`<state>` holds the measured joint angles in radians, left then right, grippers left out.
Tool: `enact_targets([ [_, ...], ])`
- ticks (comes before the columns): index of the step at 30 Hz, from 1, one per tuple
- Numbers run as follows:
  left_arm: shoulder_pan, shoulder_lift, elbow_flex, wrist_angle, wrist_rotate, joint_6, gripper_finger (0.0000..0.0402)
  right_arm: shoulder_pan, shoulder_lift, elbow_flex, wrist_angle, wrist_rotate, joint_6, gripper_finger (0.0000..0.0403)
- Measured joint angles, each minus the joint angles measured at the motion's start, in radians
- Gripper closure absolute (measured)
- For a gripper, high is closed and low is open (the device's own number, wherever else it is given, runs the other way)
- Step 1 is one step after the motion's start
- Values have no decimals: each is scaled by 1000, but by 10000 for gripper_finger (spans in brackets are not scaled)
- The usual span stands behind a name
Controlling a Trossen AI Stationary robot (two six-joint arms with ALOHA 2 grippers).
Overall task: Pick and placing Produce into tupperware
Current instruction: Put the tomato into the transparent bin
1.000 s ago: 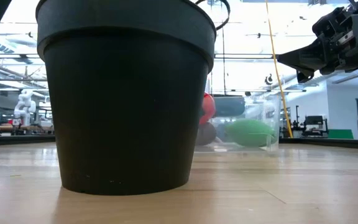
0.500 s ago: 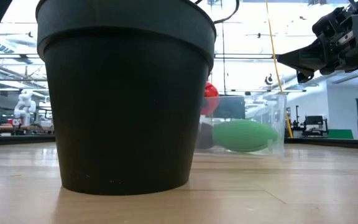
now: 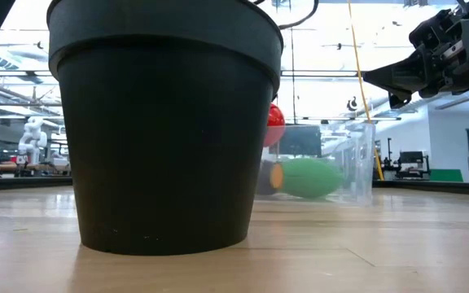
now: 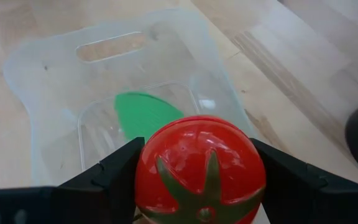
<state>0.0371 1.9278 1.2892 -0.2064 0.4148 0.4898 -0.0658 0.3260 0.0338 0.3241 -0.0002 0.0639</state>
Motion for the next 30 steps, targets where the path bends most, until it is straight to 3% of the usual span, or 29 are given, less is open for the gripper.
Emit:
enact_targets([
  [16,8,-1,0,-5,-21,18,142,0,0,0,0,0,1,403],
  [30,93,-1,1,-31,0,104,142,0,0,0,0,0,-5,403],
])
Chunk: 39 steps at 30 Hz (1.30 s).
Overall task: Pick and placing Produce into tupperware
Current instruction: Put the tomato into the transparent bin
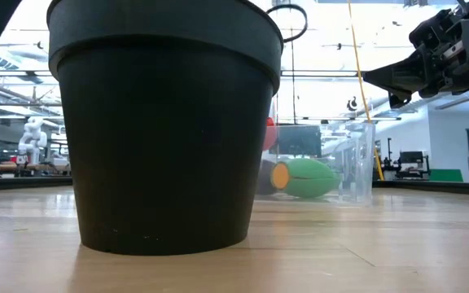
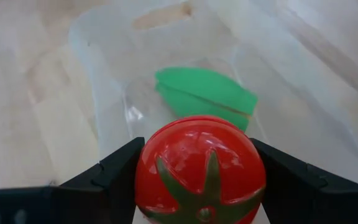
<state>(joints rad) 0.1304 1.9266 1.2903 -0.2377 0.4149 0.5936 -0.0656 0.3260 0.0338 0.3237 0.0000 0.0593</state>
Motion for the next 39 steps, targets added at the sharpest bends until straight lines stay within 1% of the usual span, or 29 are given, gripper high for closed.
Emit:
enact_targets([
  [7,17,-1,0,-25,4,6,142,0,0,0,0,0,-11,403],
  [19,15,-1,2,-22,2,-75,142,0,0,0,0,0,-11,403],
  [25,13,-1,42,-44,-29,-134,142,0,0,0,0,0,-11,403],
  [31,-15,-1,92,-73,-32,-135,142,0,0,0,-2,0,-16,403],
  [39,-43,-1,103,-82,-32,-131,142,0,0,0,-2,0,-19,403],
])
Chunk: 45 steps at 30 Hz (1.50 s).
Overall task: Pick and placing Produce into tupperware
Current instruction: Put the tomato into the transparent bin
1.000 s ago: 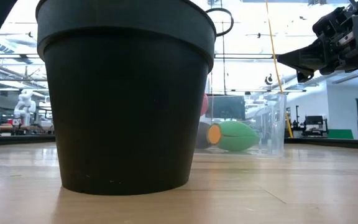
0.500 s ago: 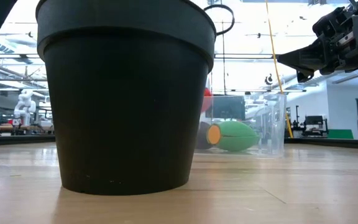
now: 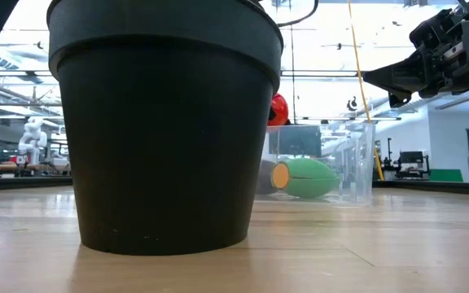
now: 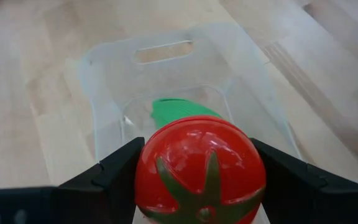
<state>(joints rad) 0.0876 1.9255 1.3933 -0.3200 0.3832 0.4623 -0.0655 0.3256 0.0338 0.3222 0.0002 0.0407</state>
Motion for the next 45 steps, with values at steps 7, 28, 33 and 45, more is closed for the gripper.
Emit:
enact_targets([
  [7,2,0,0,-54,32,73,142,0,0,0,1,0,7,403],
  [28,13,45,0,-37,69,218,142,0,0,0,1,0,-2,403],
  [33,13,65,0,-38,63,227,142,0,4,0,-1,0,-1,403],
  [45,-1,65,0,-49,61,307,142,0,13,0,3,3,-4,403],
])
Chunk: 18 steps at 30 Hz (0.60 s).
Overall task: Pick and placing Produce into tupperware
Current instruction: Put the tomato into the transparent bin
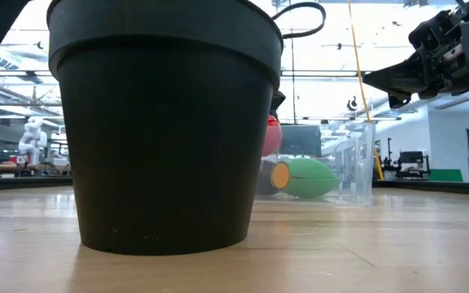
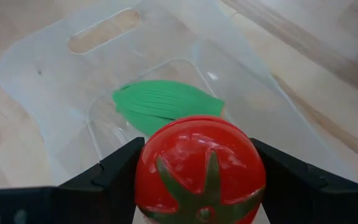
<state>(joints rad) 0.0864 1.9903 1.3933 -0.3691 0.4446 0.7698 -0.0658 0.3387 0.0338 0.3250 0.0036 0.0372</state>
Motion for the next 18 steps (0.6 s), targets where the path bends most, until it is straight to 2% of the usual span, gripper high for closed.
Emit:
enact_targets([
  [18,-11,14,0,-1,1,30,142,0,0,0,3,0,0,403],
])
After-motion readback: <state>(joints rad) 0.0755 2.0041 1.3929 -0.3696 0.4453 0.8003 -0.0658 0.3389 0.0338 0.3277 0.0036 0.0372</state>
